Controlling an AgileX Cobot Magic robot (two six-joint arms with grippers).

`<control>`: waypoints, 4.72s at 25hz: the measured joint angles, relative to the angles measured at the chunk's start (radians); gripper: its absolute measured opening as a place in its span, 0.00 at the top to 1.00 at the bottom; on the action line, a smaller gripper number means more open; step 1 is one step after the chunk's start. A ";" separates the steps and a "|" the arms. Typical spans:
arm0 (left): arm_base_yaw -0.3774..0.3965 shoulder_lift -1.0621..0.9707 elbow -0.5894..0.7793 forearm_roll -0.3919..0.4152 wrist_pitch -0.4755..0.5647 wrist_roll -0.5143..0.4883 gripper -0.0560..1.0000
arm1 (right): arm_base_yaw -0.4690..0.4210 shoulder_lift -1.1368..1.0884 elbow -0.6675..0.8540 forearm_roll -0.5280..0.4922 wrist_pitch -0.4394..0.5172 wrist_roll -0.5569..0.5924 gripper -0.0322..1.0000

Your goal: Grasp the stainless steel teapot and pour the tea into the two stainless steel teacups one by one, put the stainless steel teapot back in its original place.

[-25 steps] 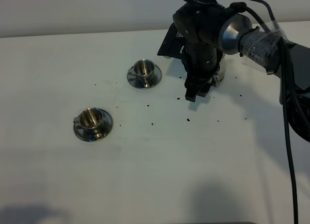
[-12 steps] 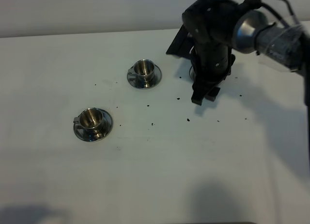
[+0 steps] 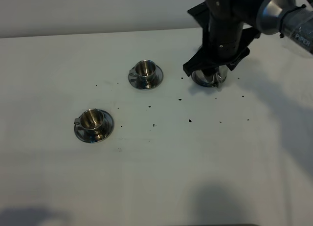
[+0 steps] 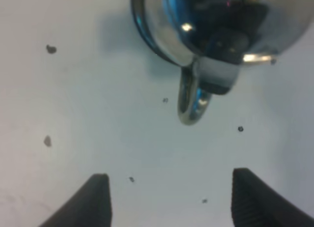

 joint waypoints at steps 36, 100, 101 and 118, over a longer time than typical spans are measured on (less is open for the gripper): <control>0.000 0.000 0.000 0.000 0.000 0.002 0.52 | -0.083 0.159 -0.218 0.098 0.000 0.036 0.45; 0.000 0.000 0.000 0.000 0.000 0.001 0.52 | -0.110 0.243 -0.192 0.100 -0.088 0.004 0.79; 0.000 0.000 0.000 0.000 0.000 0.001 0.52 | -0.110 0.243 -0.192 0.100 -0.089 -0.002 0.79; 0.000 0.000 0.000 0.000 0.000 0.002 0.52 | -0.110 0.241 -0.226 0.081 -0.048 -0.043 0.80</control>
